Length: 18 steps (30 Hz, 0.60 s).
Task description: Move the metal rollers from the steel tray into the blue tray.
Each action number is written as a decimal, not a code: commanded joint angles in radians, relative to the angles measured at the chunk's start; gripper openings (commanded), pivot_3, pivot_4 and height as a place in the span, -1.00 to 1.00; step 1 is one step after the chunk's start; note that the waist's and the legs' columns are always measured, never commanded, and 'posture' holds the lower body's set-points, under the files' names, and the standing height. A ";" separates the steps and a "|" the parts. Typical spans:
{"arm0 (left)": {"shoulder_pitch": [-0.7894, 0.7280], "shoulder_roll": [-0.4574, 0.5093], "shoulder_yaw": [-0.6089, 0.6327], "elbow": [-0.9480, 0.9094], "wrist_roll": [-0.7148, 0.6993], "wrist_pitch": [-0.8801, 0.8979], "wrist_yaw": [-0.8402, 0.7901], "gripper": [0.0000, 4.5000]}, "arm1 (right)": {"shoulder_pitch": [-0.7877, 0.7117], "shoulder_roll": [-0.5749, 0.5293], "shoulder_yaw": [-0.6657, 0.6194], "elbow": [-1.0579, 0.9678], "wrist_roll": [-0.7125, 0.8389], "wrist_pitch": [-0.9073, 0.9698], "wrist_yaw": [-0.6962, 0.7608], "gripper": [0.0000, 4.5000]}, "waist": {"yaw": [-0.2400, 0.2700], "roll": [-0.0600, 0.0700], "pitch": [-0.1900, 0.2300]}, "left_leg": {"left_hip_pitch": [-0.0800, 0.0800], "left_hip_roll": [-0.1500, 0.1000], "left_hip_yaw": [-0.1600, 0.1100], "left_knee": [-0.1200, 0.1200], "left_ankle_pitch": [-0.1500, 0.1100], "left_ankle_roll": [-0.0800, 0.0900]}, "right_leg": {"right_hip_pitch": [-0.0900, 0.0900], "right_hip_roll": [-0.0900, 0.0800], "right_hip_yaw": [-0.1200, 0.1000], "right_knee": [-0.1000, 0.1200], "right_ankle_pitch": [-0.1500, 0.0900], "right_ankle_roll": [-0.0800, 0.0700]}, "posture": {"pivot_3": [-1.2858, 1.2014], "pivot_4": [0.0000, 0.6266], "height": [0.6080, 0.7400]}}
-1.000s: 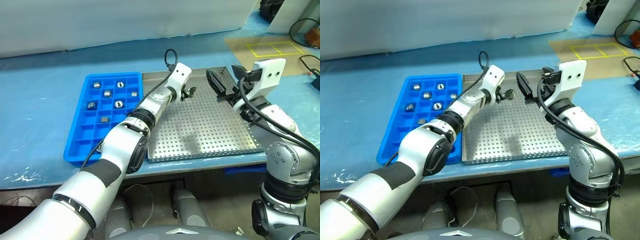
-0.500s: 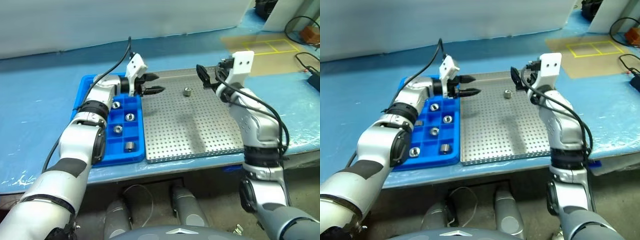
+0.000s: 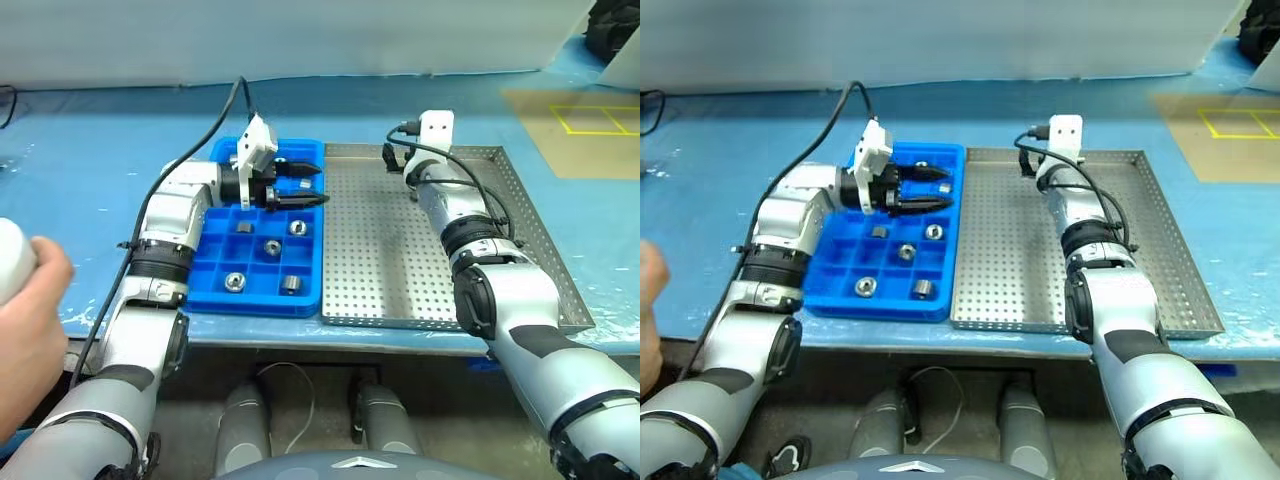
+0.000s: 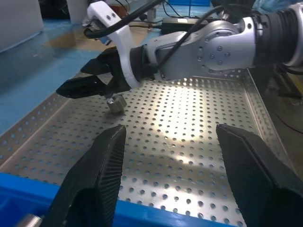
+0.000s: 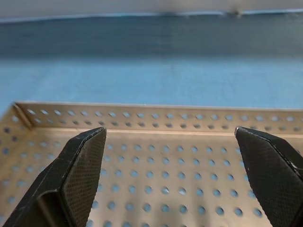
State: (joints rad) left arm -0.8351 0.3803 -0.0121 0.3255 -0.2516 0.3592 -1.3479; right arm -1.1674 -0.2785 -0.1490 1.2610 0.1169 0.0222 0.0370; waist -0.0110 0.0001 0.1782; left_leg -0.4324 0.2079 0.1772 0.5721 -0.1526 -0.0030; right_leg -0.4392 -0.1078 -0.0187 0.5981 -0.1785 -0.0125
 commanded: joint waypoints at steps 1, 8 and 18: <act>0.032 0.049 -0.017 -0.109 -0.050 0.046 -0.026 0.42 | -0.018 -0.034 -0.004 -0.004 -0.037 -0.065 -0.053 1.00 | 0.000 0.000 0.001 | 0.000 0.000 0.000 0.001 -0.001 -0.002 | -0.002 0.000 0.000 0.003 -0.001 -0.001 | -0.19 -0.52 1.00; 0.091 0.050 -0.040 -0.143 -0.085 0.088 0.031 0.42 | 0.034 -0.016 0.003 -0.013 -0.062 -0.070 -0.040 1.00 | -0.008 0.001 0.001 | 0.009 0.001 0.000 0.001 0.003 -0.009 | 0.001 0.001 0.000 0.011 -0.001 -0.002 | -0.20 -0.52 1.00; 0.091 0.056 -0.059 -0.141 -0.112 0.096 0.041 0.42 | 0.064 0.000 0.000 -0.012 -0.070 -0.062 -0.040 1.00 | -0.010 0.001 0.001 | 0.009 0.003 0.000 -0.002 0.005 -0.011 | -0.001 0.002 0.000 0.011 -0.001 -0.003 | -0.20 -0.52 1.00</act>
State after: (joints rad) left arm -0.7391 0.4242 -0.0728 0.2200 -0.3385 0.4630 -1.3036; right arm -1.1037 -0.2780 -0.1456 1.2812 0.0541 -0.0268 -0.0033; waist -0.0210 0.0010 0.1789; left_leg -0.4236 0.2107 0.1771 0.5697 -0.1477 -0.0142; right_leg -0.4407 -0.1056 -0.0183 0.6088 -0.1791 -0.0153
